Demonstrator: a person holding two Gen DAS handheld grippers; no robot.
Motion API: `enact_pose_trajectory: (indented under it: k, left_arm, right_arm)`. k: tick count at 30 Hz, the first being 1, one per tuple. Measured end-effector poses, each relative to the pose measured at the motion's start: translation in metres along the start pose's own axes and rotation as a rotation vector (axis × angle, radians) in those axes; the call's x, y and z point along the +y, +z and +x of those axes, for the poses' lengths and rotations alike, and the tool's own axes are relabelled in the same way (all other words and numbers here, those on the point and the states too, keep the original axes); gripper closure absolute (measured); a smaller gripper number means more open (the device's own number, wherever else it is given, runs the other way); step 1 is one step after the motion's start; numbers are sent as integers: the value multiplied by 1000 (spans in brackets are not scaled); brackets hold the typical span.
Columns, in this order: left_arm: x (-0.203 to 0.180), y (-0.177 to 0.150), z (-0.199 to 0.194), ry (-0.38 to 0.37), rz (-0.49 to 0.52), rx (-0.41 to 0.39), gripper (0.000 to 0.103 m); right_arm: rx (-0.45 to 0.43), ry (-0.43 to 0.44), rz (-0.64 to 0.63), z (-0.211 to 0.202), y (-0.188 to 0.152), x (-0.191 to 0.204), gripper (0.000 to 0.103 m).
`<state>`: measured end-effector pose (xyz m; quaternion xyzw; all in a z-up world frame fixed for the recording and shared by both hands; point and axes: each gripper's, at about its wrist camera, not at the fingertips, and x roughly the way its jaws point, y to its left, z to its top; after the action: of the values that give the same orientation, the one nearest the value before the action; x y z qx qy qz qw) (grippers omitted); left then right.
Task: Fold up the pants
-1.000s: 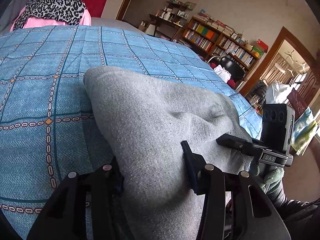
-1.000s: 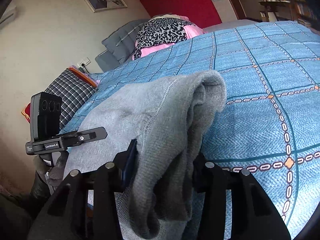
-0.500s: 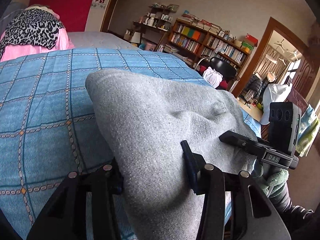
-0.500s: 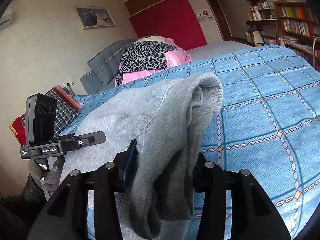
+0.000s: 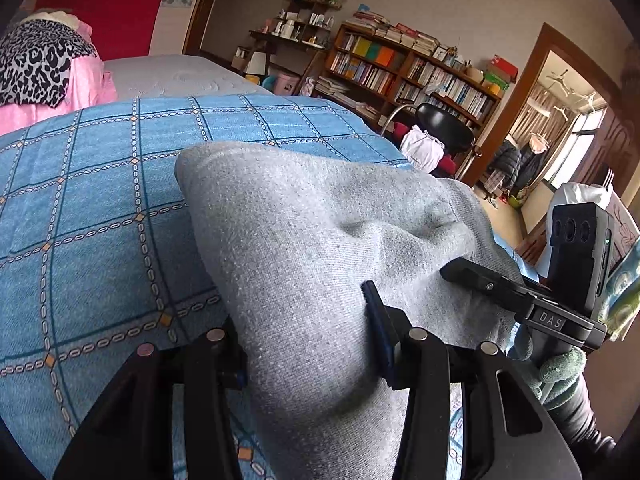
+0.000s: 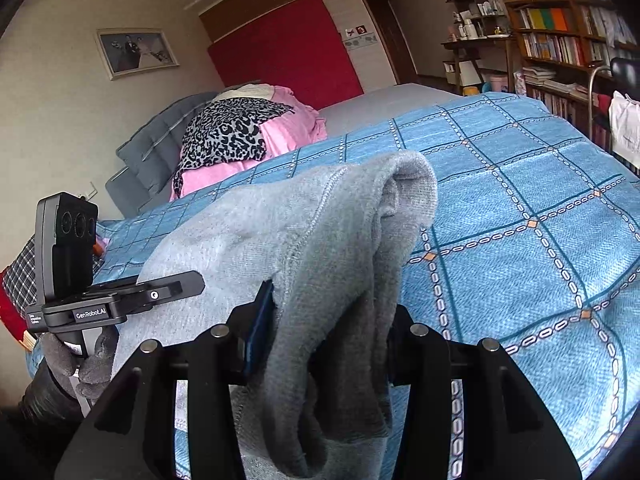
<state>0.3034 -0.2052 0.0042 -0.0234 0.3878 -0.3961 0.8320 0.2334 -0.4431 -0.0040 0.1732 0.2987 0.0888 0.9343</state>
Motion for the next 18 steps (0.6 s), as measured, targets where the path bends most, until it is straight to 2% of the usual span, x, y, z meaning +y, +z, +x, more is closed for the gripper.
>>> enact_pose_trajectory:
  k: [6,12,16,18]
  left_arm:
    - [4,23,48,-4,19,15,57]
    - [19,19,100,-17,-17,87,56]
    - [18,10,109,4,31,88,48]
    - [14,8,109,25,53,87,41]
  right_arm:
    - [9,-61,12,23,13,-36,57]
    - [102,-115,48,56,3,-64,56]
    - [117,-132,53,60,-4,-71,50]
    - [121,-137,55,60,-5,-71,49]
